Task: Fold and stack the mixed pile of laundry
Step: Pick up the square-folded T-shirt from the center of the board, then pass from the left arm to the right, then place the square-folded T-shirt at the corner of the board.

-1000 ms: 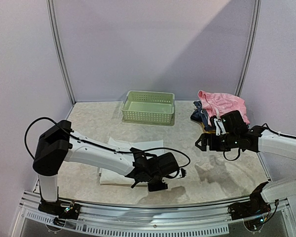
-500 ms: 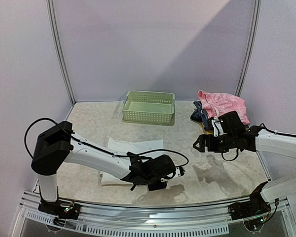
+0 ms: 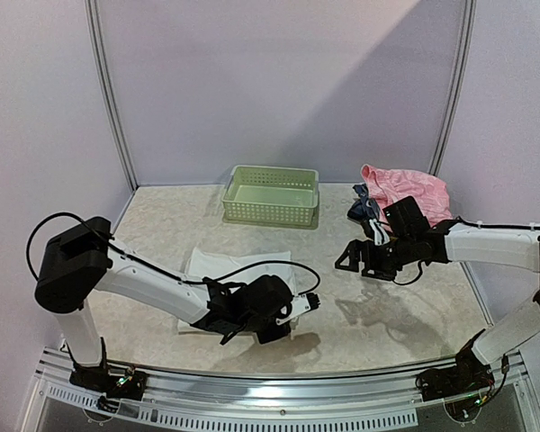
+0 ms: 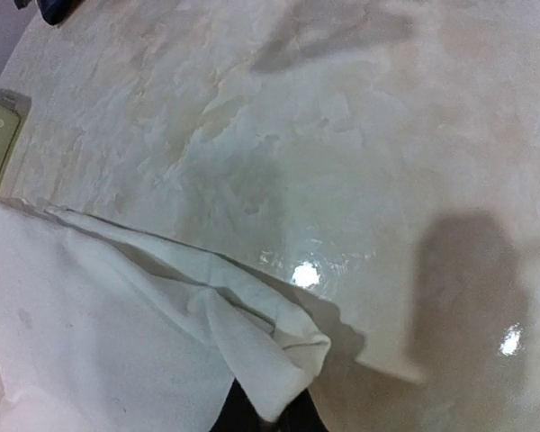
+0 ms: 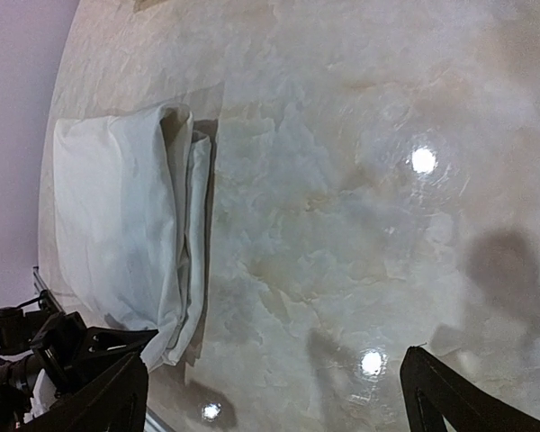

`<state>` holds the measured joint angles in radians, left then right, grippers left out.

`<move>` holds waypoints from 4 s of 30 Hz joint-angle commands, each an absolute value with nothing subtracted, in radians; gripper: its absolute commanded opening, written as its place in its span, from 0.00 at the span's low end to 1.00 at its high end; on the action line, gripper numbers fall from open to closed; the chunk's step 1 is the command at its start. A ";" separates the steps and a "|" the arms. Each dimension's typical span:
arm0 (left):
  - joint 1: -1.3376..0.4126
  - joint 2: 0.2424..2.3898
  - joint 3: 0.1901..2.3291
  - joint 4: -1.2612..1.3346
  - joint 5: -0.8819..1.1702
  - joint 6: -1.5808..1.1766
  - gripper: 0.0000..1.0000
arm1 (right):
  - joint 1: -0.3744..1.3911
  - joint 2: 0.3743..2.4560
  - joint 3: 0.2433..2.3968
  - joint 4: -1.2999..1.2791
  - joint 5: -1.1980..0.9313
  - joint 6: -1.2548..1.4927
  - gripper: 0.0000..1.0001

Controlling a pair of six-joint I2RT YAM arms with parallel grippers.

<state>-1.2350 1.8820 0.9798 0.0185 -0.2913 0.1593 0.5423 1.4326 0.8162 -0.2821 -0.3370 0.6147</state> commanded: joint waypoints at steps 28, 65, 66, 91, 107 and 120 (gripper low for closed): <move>-1.195 1.730 0.855 0.178 -0.225 0.126 0.00 | 0.586 1.798 0.868 0.186 -0.724 0.935 0.99; -1.195 1.673 0.841 0.174 -0.107 0.112 0.00 | 0.670 2.263 1.263 0.262 -0.809 0.958 0.60; -1.195 1.674 0.841 0.177 -0.102 0.112 0.00 | 0.669 2.269 1.268 0.265 -0.809 0.957 0.57; -1.197 1.712 0.815 0.229 0.058 0.131 0.78 | 0.647 2.274 1.333 0.136 -0.820 0.825 0.00; -1.141 1.519 0.779 0.157 -0.037 -0.034 0.85 | 0.629 2.136 1.319 -0.224 -0.658 0.546 0.00; -0.886 1.608 0.774 0.098 -0.211 -0.278 0.21 | 0.628 2.072 1.246 -0.247 -0.620 0.514 0.00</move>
